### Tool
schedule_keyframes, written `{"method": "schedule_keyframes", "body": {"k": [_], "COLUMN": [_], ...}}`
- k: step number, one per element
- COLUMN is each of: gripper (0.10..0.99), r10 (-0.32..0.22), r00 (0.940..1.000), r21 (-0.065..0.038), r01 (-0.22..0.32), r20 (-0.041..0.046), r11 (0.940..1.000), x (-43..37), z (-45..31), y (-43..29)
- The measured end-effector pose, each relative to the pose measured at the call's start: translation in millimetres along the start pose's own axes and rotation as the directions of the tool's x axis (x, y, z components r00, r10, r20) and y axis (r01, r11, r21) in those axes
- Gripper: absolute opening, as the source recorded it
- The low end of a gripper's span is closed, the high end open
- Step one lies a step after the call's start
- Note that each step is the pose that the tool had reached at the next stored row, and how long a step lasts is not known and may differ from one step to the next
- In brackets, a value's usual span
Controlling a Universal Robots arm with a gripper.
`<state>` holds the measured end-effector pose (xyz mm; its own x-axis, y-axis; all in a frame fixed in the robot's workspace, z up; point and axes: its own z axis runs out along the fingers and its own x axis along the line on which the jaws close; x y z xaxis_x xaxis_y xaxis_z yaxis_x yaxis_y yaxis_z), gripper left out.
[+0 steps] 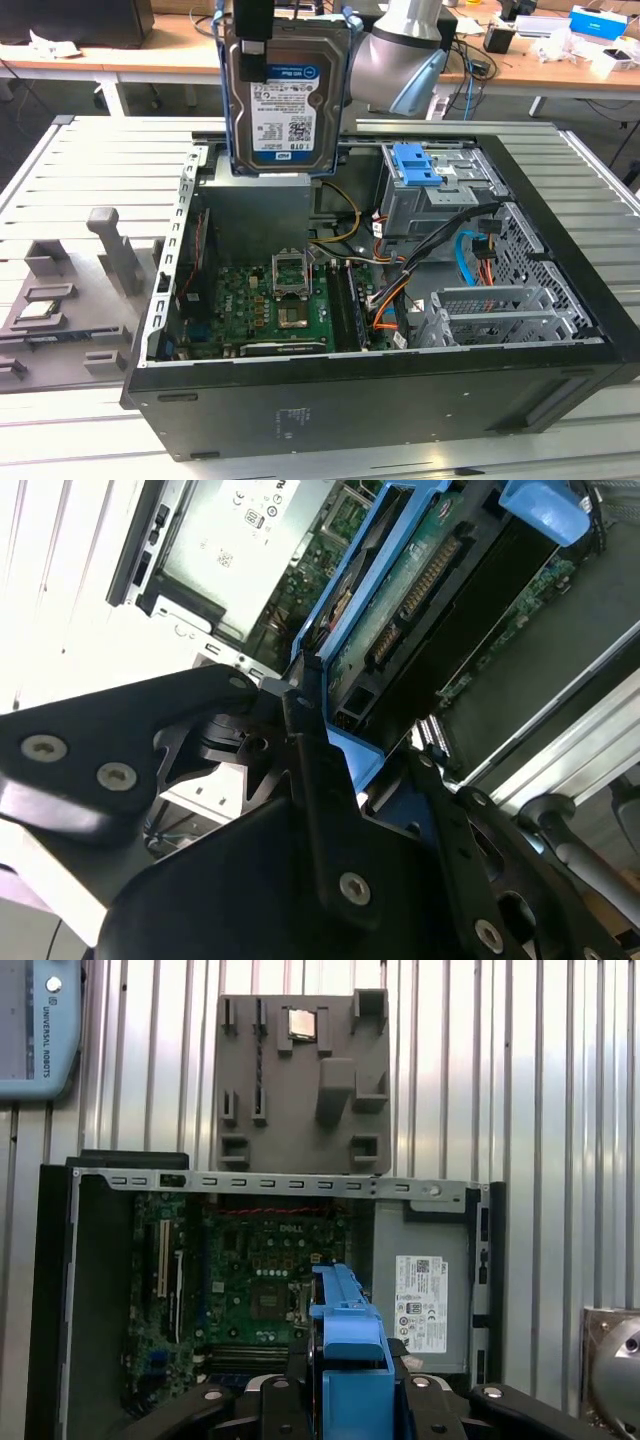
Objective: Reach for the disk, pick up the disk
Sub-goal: 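Pick up the disk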
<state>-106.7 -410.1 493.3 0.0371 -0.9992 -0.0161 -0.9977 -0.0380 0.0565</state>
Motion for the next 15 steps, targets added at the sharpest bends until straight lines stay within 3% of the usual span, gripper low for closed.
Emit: {"method": "schedule_keyframes", "body": {"k": [15], "gripper": [0.369], "r10": [0.000], "r00": [1.0000], "r21": [0.000], "r01": [0.000], "r20": [0.0000], "r11": [1.0000], "x": [13.5], "z": [-0.5], "y": [-6.4]}}
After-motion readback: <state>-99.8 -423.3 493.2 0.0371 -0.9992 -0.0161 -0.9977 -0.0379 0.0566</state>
